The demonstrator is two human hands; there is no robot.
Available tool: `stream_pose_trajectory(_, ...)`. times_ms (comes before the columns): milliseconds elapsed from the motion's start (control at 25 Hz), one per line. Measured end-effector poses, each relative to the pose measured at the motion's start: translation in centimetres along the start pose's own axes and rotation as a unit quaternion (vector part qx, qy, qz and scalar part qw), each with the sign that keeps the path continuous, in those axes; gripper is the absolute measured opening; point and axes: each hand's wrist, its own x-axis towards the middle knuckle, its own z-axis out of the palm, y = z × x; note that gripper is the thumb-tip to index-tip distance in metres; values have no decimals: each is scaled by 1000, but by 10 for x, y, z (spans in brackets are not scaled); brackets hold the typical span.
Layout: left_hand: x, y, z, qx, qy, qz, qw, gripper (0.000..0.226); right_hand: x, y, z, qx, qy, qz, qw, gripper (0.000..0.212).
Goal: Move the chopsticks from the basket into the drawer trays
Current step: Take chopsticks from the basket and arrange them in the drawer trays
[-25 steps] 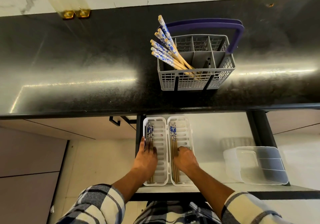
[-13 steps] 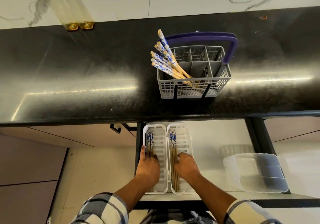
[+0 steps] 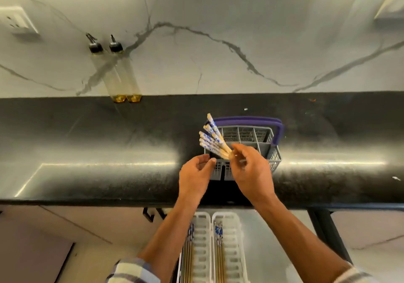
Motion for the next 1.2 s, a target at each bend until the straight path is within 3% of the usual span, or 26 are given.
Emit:
stream_pose_trajectory(240,13,17,26,-149,38,-3,988,29,48,3,5,-56,-86,-67,992,22)
stream_pose_trajectory(360,16,18,29,-155,48,-2,987,34,58,2,5,-85,-119,-87,985,24)
stream_pose_trajectory(520,11,27,30,-174,45,-15,984,12,66,-2,3,-105,-146,-79,980,25)
stream_pose_trajectory(640,9,27,28,-182,28,-14,983,13,65,-2,3,-123,-157,-79,977,27)
stream_pose_trajectory(960,5,30,18,-129,23,8,991,8,70,-11,-1,-96,-226,-65,967,21)
stream_pose_trajectory(1200,0,42,8,-121,28,8,992,14,74,-24,-7,-72,-232,-49,969,20)
